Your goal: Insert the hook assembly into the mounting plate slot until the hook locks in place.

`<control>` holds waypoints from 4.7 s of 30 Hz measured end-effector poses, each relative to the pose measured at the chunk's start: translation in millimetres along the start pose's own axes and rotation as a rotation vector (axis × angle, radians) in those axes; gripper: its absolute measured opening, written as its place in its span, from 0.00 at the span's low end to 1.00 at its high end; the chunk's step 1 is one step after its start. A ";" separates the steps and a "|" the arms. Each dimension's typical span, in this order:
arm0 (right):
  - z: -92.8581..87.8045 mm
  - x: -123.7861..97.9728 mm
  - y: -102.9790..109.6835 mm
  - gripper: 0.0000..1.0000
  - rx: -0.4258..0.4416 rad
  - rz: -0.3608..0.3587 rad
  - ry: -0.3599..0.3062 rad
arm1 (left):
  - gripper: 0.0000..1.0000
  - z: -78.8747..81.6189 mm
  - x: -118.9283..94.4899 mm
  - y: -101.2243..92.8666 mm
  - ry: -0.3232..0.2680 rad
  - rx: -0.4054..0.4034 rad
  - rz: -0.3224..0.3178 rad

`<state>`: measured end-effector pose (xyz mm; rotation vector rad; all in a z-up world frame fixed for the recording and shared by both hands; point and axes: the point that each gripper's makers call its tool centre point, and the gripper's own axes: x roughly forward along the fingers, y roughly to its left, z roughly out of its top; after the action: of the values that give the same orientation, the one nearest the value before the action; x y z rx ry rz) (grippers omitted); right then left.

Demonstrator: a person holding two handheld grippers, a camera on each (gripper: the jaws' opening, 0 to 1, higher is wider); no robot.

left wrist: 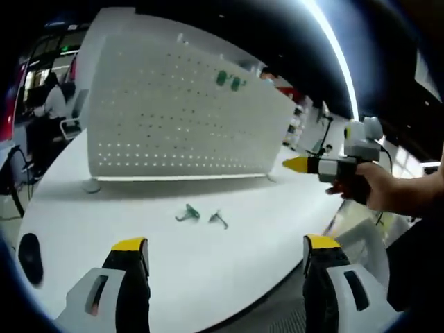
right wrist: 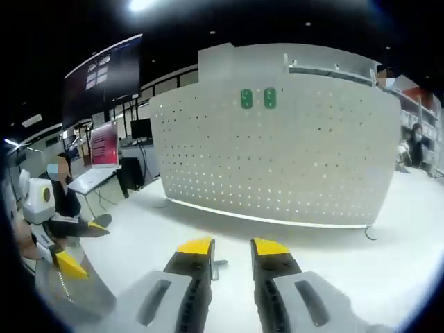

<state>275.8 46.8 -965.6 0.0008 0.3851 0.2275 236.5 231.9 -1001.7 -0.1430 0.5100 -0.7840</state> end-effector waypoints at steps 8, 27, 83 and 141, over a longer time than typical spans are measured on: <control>-37.1 -13.8 18.0 0.18 -0.030 0.038 0.072 | 0.93 -3.8 1.7 -0.9 0.022 0.014 -0.008; -77.7 -18.0 32.5 0.22 -0.079 0.118 0.179 | 0.91 -23.5 25.4 -2.9 0.133 0.017 -0.058; -86.6 -14.7 8.0 0.25 -0.096 0.004 0.225 | 0.18 -46.0 202.0 20.2 0.229 0.188 -0.181; -30.2 6.9 79.5 0.24 -0.210 0.263 0.072 | 0.01 28.7 69.1 4.0 0.393 -0.004 -0.120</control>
<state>253.2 124.5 -992.6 -0.1648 0.4312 0.5282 294.2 184.1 -1004.6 -0.0217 0.8804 -0.9343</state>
